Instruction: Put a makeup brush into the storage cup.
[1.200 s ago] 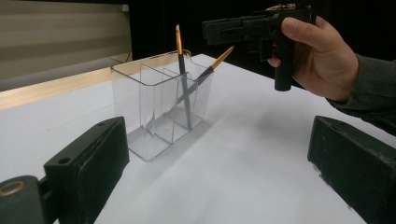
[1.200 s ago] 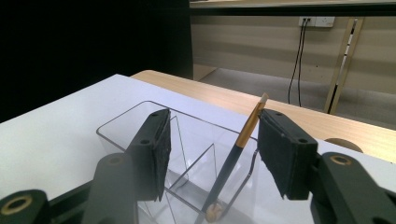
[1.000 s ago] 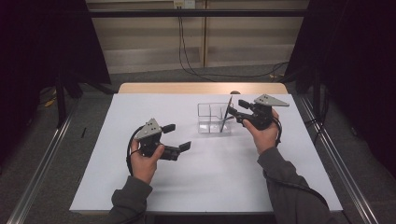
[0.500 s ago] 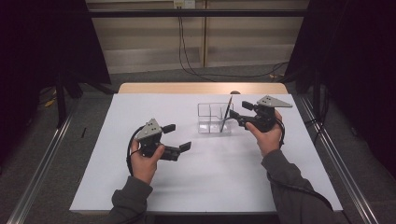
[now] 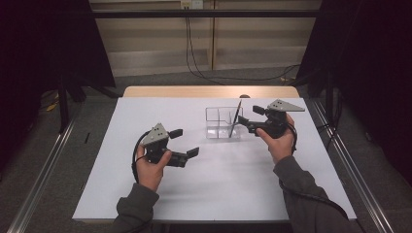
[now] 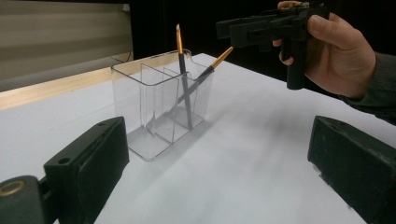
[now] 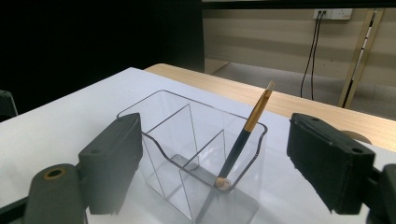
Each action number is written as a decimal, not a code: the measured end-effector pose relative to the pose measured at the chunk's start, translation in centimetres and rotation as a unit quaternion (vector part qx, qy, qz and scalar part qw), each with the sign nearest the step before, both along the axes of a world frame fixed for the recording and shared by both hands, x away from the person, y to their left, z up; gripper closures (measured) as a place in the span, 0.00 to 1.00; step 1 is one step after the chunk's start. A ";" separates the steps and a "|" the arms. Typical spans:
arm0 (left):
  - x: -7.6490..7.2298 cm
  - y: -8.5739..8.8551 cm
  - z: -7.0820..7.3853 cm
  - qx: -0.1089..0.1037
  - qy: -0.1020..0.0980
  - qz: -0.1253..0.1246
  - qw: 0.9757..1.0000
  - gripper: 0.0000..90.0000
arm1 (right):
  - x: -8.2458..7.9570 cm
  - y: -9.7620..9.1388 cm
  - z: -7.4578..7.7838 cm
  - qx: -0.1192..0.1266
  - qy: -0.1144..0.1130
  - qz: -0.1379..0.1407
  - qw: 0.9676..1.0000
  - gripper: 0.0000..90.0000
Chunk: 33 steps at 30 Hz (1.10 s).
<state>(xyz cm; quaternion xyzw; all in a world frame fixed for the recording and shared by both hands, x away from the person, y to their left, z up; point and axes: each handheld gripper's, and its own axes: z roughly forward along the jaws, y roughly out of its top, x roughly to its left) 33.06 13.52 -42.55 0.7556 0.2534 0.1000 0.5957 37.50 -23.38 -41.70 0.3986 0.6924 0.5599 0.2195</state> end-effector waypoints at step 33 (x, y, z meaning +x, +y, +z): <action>0.4 -0.2 0.1 -0.003 -0.005 -0.008 1.000 0.06 | -2.1 -0.8 -0.6 -0.007 0.002 0.013 1.000 0.16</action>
